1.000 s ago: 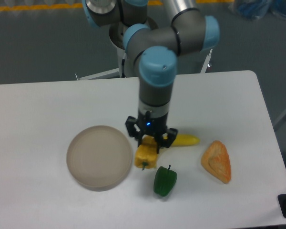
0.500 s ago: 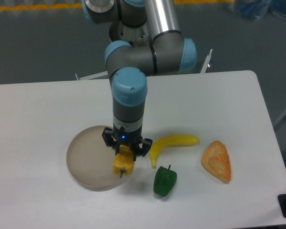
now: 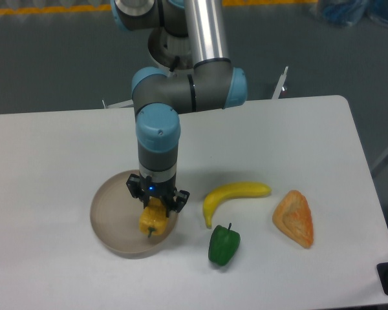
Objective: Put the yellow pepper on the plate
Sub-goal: 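Lower the yellow pepper onto the plate and open the gripper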
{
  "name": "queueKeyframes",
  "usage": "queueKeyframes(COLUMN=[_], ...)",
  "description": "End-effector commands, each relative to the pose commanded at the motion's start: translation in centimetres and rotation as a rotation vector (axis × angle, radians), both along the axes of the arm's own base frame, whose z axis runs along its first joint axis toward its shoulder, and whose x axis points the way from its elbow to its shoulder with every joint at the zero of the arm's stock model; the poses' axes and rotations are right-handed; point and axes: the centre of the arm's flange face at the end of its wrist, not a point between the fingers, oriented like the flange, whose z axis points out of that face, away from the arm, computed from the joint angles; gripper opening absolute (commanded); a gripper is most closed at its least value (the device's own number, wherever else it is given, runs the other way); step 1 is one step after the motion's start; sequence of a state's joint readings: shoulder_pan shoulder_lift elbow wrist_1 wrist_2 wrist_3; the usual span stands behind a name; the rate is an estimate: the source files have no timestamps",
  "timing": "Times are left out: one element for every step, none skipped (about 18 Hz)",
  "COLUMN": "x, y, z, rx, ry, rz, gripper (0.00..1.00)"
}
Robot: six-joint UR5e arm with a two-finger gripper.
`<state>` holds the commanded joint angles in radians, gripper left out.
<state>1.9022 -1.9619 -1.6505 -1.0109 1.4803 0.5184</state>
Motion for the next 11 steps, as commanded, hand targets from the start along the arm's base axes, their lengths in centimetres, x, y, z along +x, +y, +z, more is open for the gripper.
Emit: queueKeyframes(x=[0.0, 0.2, 0.6, 0.6, 0.8, 0.8, 1.1, 1.0, 1.2, 1.4, 1.5], y=[-0.1, -0.1, -0.2, -0.4, -0.5, -0.7, -1.0, -1.0, -0.9, -0.8, -0.8], z=[0.1, 0.0, -0.3, -0.7, -0.5, -0.6, -1.2, -1.4, -1.4, -1.6, -1.7], rx=[0.002, 0.0, -0.005, -0.009, -0.006, -0.006, -0.017, -0.019, -0.016, -0.015, -0.016], ry=[0.002, 0.003, 0.002, 0.004, 0.008, 0.008, 0.004, 0.005, 0.004, 0.007, 0.006], rz=[-0.015, -0.032, -0.052, -0.094, -0.129, -0.146, -0.151, -0.151, -0.154, -0.159, -0.16], gripper=[0.32, 0.32, 0.32, 0.32, 0.32, 0.32, 0.32, 0.32, 0.32, 0.33, 0.33])
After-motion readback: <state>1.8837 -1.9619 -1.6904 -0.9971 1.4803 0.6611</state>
